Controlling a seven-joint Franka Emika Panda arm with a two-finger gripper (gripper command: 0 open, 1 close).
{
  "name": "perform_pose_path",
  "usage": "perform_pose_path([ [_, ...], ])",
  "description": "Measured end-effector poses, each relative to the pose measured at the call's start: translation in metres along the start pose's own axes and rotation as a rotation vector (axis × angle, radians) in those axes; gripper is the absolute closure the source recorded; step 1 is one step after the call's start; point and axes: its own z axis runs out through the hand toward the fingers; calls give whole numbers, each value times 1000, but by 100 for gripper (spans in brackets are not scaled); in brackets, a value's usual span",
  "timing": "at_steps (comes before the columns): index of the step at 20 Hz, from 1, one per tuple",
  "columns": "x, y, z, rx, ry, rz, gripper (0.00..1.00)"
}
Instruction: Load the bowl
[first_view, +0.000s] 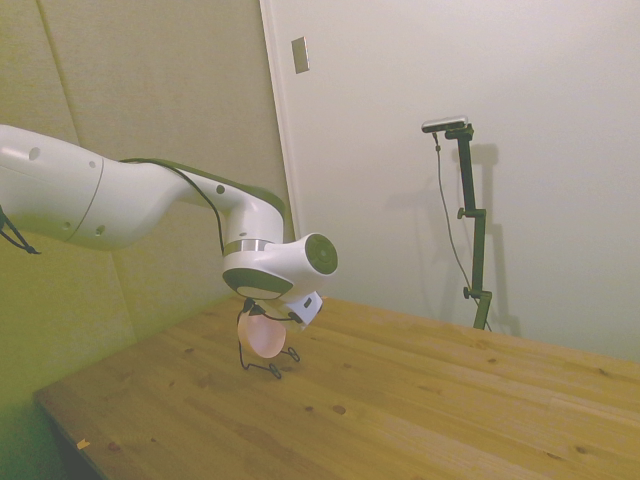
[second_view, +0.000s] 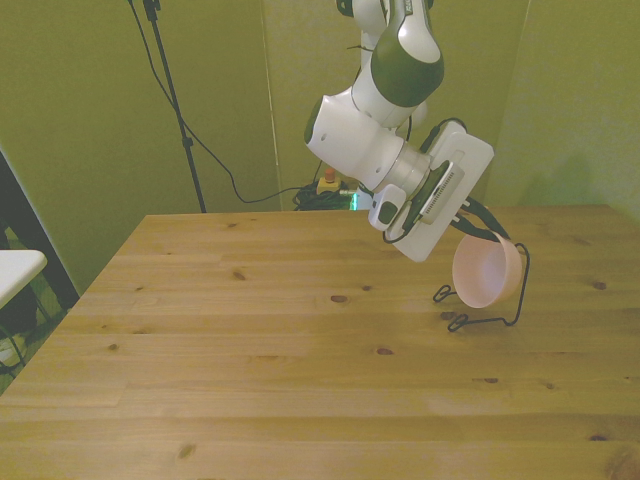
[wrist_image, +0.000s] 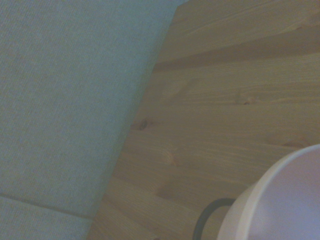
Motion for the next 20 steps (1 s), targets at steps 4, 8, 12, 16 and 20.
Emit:
perform_pose_path([
  [4,4,6,5,3,2,9,100],
  [8,3,9,11,8,-3,10,100],
  [12,2,14,14,15,0,9,100],
  [16,2,14,15,18,1,9,0],
  [20,2,14,16,17,-1,8,0],
])
